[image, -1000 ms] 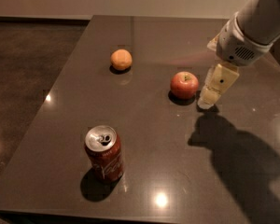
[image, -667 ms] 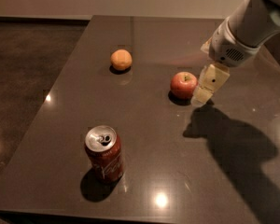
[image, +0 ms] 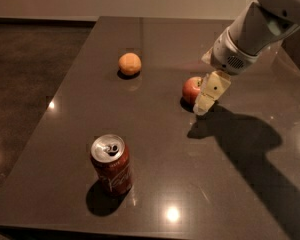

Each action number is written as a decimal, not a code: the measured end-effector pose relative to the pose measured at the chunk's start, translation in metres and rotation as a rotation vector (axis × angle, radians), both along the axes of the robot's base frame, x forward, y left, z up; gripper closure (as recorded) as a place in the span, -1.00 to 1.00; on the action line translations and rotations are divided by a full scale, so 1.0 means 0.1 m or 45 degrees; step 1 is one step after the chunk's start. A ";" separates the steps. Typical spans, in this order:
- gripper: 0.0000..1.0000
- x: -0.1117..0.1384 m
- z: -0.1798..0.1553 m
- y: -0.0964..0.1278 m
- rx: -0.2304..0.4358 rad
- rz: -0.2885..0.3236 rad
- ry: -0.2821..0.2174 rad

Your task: Move apple near orange

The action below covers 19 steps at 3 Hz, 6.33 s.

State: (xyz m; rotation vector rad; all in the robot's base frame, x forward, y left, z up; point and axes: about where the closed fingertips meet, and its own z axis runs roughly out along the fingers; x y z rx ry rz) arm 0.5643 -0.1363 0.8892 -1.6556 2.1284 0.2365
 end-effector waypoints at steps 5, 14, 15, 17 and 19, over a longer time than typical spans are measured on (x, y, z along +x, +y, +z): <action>0.27 0.14 -0.22 0.17 0.011 0.060 0.080; 0.50 1.09 -0.17 1.34 -0.131 0.118 0.019; 0.05 1.11 -0.20 1.33 -0.137 0.105 0.016; -0.88 1.12 -0.25 1.36 -0.137 0.109 0.022; -1.00 1.12 -0.27 1.37 -0.138 0.110 0.024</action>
Offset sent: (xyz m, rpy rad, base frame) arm 0.0148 0.0057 -0.0281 0.0258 0.0466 0.0080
